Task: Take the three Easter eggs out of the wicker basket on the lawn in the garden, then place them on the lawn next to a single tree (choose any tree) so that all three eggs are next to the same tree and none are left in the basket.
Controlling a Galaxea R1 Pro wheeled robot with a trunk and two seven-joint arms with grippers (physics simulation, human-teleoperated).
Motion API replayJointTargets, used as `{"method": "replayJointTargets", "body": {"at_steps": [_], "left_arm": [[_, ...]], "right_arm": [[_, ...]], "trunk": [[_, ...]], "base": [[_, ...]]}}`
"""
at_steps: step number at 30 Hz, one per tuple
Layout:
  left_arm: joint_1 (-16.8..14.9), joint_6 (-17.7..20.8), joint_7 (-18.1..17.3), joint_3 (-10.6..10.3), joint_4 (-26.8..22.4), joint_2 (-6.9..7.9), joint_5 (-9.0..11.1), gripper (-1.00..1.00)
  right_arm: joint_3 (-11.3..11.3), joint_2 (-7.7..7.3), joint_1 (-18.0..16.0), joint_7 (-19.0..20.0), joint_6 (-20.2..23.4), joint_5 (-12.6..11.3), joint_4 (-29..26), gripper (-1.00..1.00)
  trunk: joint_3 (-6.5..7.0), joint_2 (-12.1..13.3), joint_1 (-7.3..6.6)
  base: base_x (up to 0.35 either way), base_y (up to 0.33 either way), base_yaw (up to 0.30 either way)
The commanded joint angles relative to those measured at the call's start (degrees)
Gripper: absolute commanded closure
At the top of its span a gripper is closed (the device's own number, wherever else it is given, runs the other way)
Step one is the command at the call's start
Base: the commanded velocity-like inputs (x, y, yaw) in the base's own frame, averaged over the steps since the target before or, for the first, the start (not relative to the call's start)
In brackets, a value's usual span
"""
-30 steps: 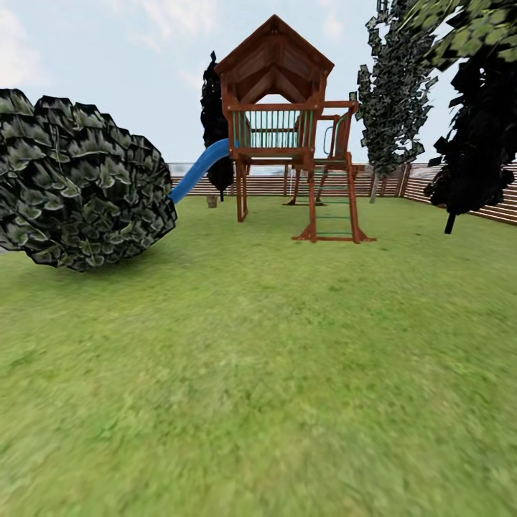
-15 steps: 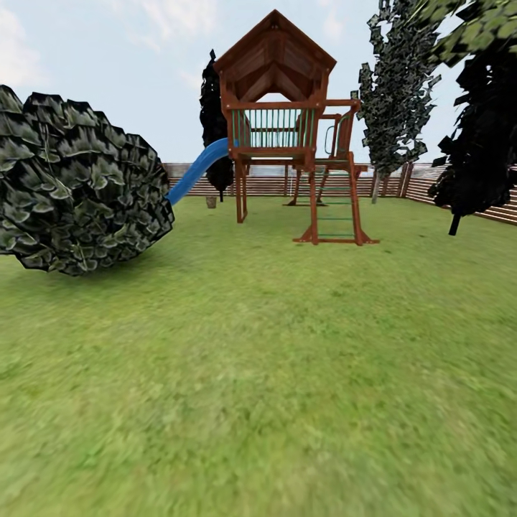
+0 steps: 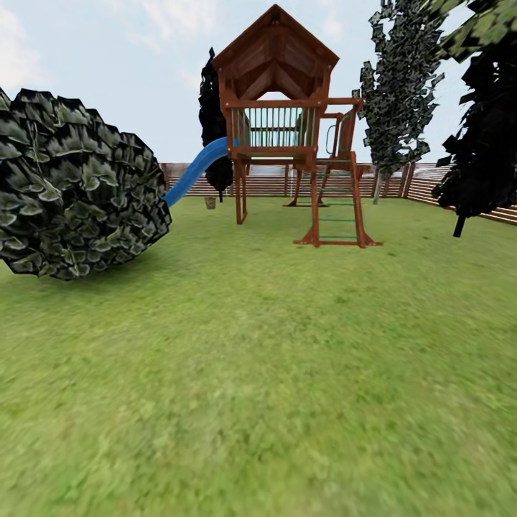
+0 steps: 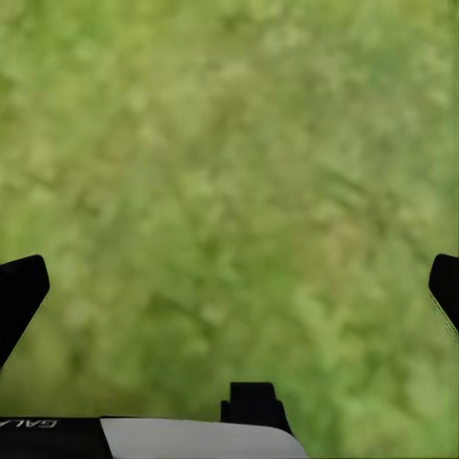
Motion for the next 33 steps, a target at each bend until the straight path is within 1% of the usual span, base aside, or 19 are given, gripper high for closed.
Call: {"method": "replayJointTargets", "body": {"at_steps": [1,33], "left_arm": [[0.02,-0.09,0.18,0.02,-0.07,-0.03,-0.06,-1.00],[0.02,-0.09,0.19,0.02,-0.07,-0.04,-0.09,-1.00]], "right_arm": [[0.04,0.00,-0.03,-0.05,-0.18,0.02,0.02,-1.00],[0.04,0.00,-0.03,-0.13,-0.18,0.06,-0.10,-1.00]], "trunk": [[-0.05,-0.02,0.04],[-0.05,-0.02,0.04]], "base": [[0.335,0.000,0.000],[0.335,0.000,0.000]]}}
